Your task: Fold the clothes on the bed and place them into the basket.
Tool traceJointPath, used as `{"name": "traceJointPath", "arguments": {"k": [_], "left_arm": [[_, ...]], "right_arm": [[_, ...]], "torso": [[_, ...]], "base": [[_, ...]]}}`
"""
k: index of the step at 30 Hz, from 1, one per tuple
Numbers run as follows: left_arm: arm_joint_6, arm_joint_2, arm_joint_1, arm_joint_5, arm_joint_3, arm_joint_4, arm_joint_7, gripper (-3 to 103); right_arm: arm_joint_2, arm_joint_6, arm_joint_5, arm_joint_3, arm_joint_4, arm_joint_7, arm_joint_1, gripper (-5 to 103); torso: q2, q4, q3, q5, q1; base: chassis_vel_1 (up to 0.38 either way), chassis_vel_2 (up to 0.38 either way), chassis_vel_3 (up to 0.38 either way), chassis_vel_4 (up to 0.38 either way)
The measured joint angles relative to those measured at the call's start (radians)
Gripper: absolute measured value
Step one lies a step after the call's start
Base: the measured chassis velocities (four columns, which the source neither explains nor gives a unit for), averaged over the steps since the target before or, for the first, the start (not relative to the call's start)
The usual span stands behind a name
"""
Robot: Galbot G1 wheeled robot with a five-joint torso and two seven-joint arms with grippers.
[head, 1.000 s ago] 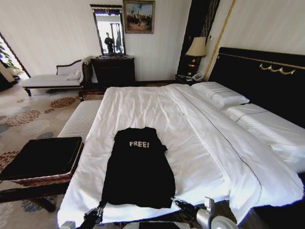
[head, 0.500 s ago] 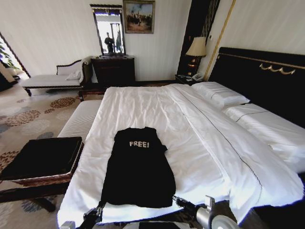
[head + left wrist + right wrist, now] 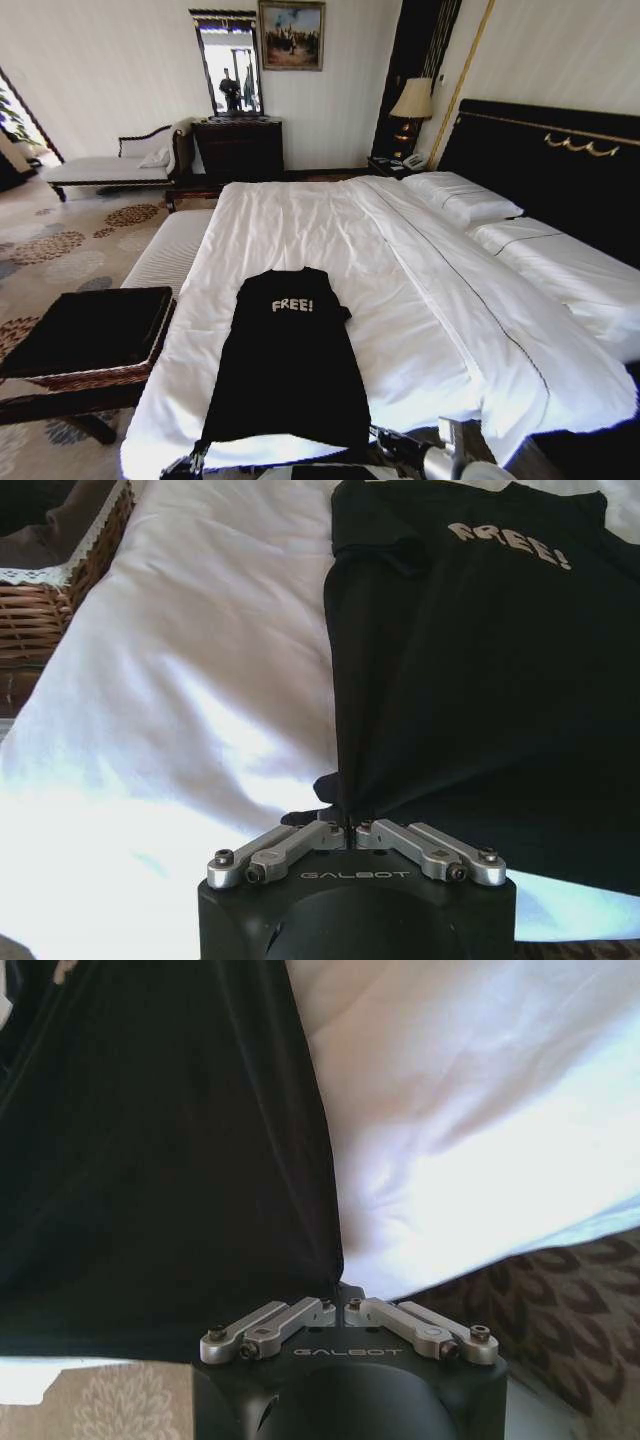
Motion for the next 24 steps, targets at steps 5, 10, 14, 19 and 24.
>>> {"name": "traceJointPath", "arguments": {"k": [5, 10, 14, 19, 24], "left_arm": [[-0.004, 0.000, 0.076, 0.035, -0.008, -0.014, -0.017, 0], [-0.015, -0.006, 0.126, 0.101, 0.045, 0.007, -0.030, 0], [-0.027, -0.019, 0.133, 0.143, 0.085, 0.036, -0.036, 0], [-0.027, -0.033, 0.097, 0.156, 0.091, 0.062, -0.045, 0], [-0.007, -0.037, 0.027, 0.156, 0.063, 0.083, -0.048, 0]], "right_arm": [[-0.009, -0.041, 0.014, 0.022, 0.033, 0.068, -0.032, 0], [-0.008, -0.049, -0.037, 0.014, 0.020, 0.075, -0.031, 0], [-0.003, -0.049, -0.074, 0.002, 0.003, 0.072, -0.029, 0], [0.005, -0.048, -0.128, -0.006, -0.001, 0.065, -0.035, 0], [0.005, -0.046, -0.187, -0.007, -0.015, 0.065, -0.044, 0]], "torso": [[0.000, -0.0001, 0.000, -0.0001, 0.000], [0.000, -0.0001, 0.000, 0.0000, 0.000], [0.000, 0.0000, 0.000, 0.0000, 0.000], [0.000, 0.0000, 0.000, 0.0000, 0.000], [0.000, 0.0000, 0.000, -0.0001, 0.000]], "base": [[0.000, 0.000, 0.000, 0.000], [0.000, 0.000, 0.000, 0.000], [0.000, 0.000, 0.000, 0.000], [0.000, 0.000, 0.000, 0.000], [0.000, 0.000, 0.000, 0.000]]}}
